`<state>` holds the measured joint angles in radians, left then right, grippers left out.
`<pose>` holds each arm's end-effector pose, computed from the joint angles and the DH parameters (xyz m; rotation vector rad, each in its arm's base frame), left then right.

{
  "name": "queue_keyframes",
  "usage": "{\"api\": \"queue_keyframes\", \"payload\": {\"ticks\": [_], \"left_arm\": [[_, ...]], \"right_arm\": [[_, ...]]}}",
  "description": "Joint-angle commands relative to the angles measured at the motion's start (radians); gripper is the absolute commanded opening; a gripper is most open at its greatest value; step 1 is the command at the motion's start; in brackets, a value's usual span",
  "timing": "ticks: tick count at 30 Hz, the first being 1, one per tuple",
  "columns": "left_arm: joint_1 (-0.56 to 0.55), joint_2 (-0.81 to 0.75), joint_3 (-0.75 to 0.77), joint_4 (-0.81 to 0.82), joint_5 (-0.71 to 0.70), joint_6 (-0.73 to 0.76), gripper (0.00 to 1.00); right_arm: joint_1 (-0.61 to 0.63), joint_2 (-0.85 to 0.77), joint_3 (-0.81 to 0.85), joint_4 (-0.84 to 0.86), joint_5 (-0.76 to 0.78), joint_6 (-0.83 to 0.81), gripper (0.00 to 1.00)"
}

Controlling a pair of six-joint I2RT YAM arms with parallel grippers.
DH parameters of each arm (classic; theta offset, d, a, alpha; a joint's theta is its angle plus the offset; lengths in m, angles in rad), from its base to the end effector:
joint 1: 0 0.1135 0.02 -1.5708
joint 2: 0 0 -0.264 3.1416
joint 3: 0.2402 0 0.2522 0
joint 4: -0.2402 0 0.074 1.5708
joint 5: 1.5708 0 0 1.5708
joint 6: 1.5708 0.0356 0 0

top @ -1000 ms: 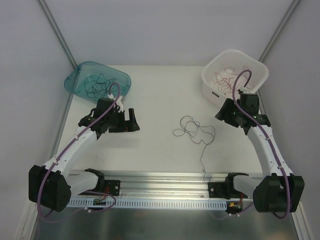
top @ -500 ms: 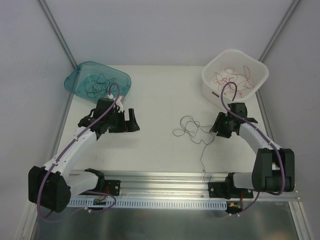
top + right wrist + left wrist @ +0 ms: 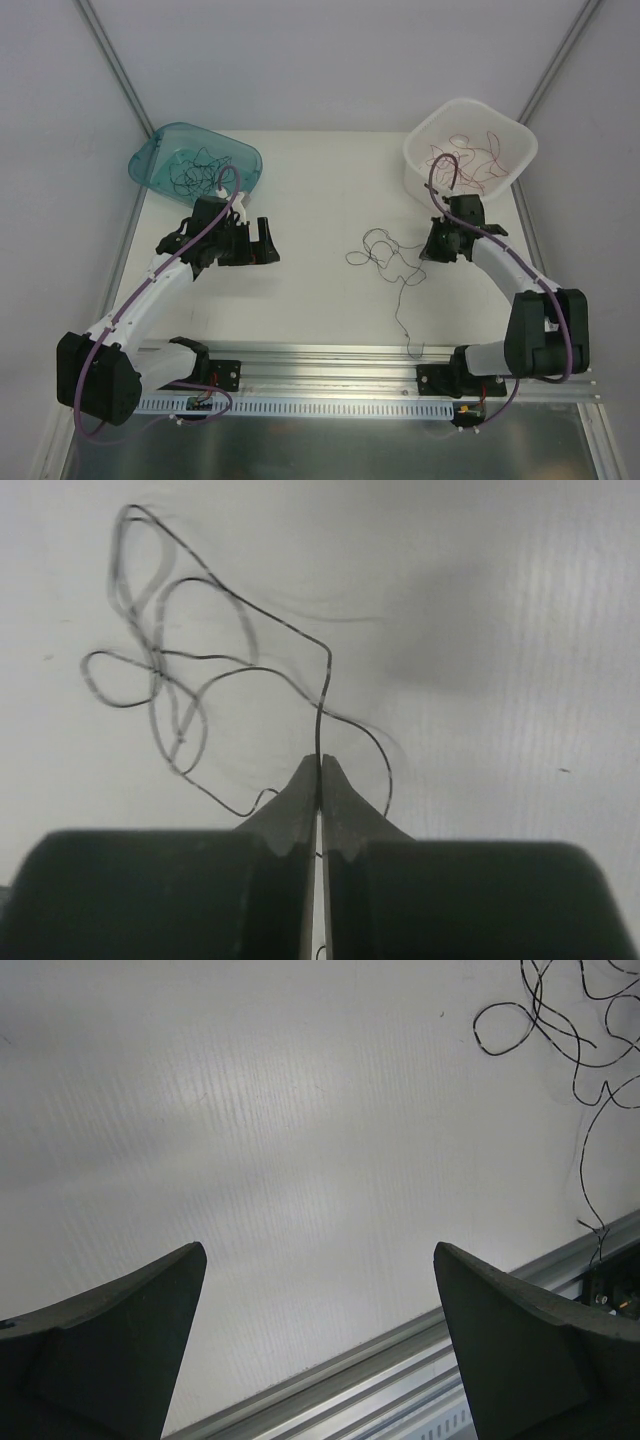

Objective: Untangle the cables

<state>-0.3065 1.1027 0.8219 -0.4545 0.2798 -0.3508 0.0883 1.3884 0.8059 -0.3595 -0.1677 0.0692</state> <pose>0.2193 -0.0797 0.2663 0.0951 2.3595 -0.6518 0.2723 0.0301 0.2002 -0.0927 2.5135 0.2750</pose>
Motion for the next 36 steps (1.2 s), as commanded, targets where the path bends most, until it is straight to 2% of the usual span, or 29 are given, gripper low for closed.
{"api": "queue_keyframes", "payload": {"ticks": [1, 8, 13, 18, 22, 23, 25, 27, 29, 34, 36], "left_arm": [[0.003, -0.027, -0.003, -0.003, 0.025, 0.009, 0.99], [0.003, -0.033, -0.003, -0.003, 0.027, 0.007, 0.99], [0.003, -0.04, -0.004, -0.003, 0.024, 0.009, 0.99], [0.003, -0.046, -0.004, -0.003, 0.029, 0.009, 0.99], [0.003, -0.049, -0.003, 0.0, 0.038, 0.013, 0.99], [0.003, -0.05, -0.001, 0.0, 0.041, 0.013, 0.99], [0.003, -0.052, -0.003, 0.004, 0.05, 0.015, 0.99], [0.003, -0.053, -0.006, 0.008, 0.055, 0.016, 0.99], [0.003, -0.056, -0.006, 0.016, 0.067, 0.016, 0.99], [0.0, -0.086, -0.043, 0.118, 0.13, -0.045, 0.99], [-0.02, -0.099, -0.091, 0.166, 0.119, -0.132, 0.99]], "right_arm": [[0.097, -0.126, 0.143, -0.07, -0.006, -0.04, 0.01], [0.342, -0.157, 0.557, -0.295, 0.121, -0.065, 0.01], [0.45, -0.164, 0.708, -0.259, 0.096, -0.079, 0.01], [0.501, -0.157, 0.693, -0.23, 0.079, -0.075, 0.01], [0.547, -0.16, 0.642, -0.188, 0.003, -0.074, 0.01], [0.56, -0.149, 0.651, -0.223, 0.134, -0.077, 0.01], [0.561, -0.093, 0.687, -0.361, 0.259, -0.074, 0.01], [0.57, -0.11, 0.629, -0.317, 0.203, -0.074, 0.01], [0.579, -0.17, 0.57, -0.196, 0.16, -0.036, 0.01], [0.588, -0.186, 0.581, -0.168, 0.119, 0.014, 0.01], [0.596, -0.193, 0.584, -0.159, 0.112, 0.026, 0.01]]}}
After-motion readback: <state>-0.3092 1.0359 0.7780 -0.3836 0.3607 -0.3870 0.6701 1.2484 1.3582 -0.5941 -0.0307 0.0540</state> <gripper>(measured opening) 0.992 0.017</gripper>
